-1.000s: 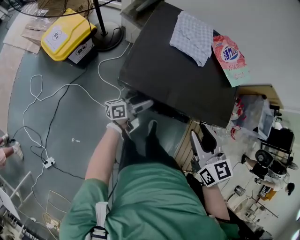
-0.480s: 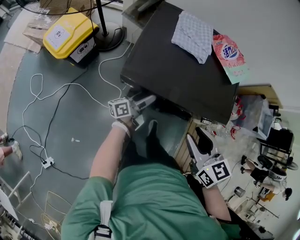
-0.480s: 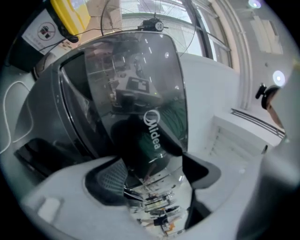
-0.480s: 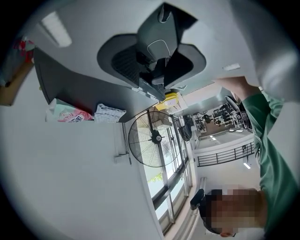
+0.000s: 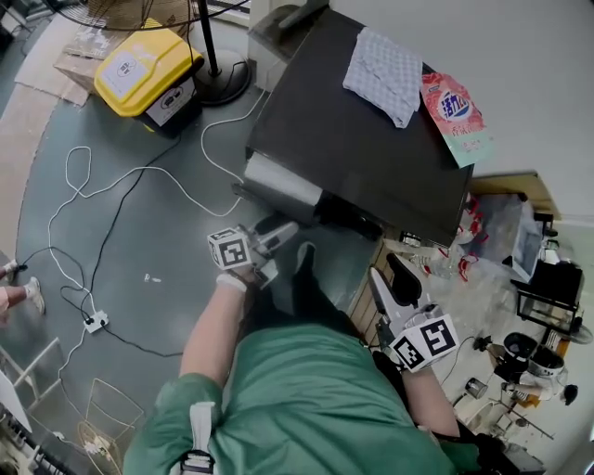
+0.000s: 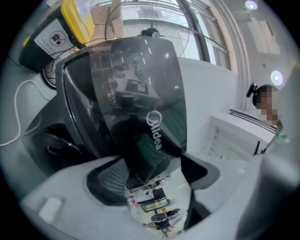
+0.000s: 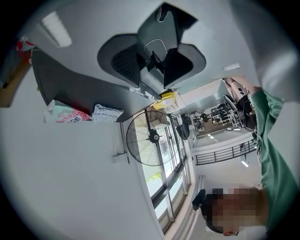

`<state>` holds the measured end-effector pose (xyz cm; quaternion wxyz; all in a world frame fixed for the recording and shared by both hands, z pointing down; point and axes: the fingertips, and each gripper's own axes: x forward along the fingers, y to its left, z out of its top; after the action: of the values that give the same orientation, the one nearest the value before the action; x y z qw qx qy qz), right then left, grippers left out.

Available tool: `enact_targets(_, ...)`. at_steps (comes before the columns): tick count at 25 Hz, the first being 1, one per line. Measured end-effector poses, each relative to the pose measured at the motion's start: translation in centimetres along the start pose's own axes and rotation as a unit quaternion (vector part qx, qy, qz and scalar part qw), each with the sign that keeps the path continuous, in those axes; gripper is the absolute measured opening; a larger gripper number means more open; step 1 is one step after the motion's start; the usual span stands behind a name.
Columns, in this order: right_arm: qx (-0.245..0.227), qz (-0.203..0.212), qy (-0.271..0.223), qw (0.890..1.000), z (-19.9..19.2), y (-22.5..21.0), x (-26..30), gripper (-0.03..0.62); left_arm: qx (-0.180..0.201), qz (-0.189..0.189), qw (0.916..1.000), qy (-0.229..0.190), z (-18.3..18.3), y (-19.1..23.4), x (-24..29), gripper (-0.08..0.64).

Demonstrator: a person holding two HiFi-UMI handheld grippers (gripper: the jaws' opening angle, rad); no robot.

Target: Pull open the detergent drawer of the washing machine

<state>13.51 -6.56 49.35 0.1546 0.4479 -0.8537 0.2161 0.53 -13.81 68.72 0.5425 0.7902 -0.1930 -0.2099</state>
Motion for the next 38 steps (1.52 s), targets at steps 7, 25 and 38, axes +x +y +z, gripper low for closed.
enact_targets(7, -0.015, 0.038, -0.008, 0.999, 1.2, 1.9, 1.4, 0.163, -0.007, 0.005, 0.9999, 0.012, -2.7, -1.9, -3.5, 0.353)
enact_targets(25, -0.040, 0.113, -0.026, 0.992, 4.0, 5.7, 4.2, 0.163, 0.067, 0.128, 0.9867, 0.076, -5.9, -3.2, -8.7, 0.360)
enact_targets(38, -0.054, 0.090, -0.075, 0.992, 7.9, 3.6, 3.8, 0.163, 0.309, 0.230, 0.9225, 0.029, 3.2, -16.7, -10.7, 0.257)
